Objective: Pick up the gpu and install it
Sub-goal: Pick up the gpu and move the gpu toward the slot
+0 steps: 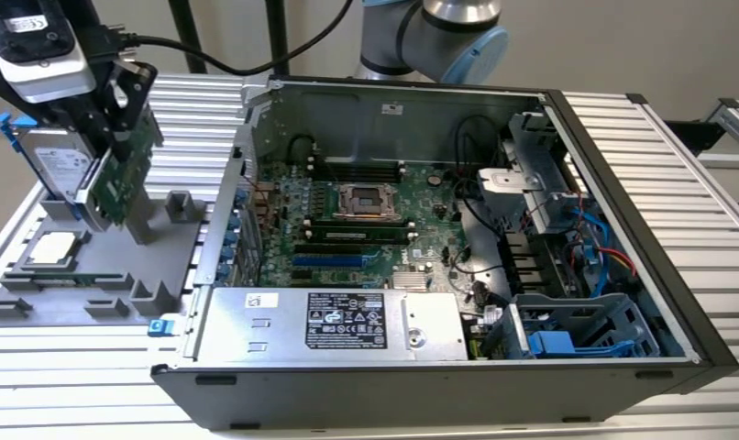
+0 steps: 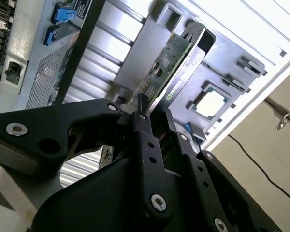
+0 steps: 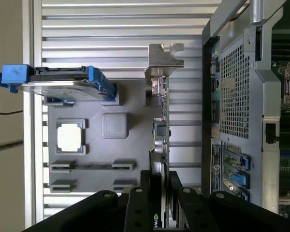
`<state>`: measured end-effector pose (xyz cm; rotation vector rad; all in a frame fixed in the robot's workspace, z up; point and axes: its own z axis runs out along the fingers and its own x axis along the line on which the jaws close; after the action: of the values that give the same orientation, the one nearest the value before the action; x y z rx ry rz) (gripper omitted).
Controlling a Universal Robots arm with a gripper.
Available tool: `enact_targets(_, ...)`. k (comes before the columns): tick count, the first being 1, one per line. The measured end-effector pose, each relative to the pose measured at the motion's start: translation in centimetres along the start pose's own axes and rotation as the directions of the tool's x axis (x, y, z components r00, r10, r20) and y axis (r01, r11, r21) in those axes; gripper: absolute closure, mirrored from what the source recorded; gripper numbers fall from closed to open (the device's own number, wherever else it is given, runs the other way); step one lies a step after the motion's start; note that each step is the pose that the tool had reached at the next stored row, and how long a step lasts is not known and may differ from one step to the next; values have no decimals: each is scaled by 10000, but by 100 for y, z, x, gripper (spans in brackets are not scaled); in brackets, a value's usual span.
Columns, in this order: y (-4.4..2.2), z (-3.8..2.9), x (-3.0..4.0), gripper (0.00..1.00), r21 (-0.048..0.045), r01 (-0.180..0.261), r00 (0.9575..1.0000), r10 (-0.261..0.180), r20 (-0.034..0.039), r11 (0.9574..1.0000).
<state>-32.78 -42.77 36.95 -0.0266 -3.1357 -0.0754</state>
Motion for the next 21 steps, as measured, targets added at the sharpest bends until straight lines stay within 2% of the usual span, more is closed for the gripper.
enact_targets(13,1,-11,0,100,2,0,10000,0,0,10000)
enact_targets(21,5,-93,0,100,0,0,10000,0,2,10000)
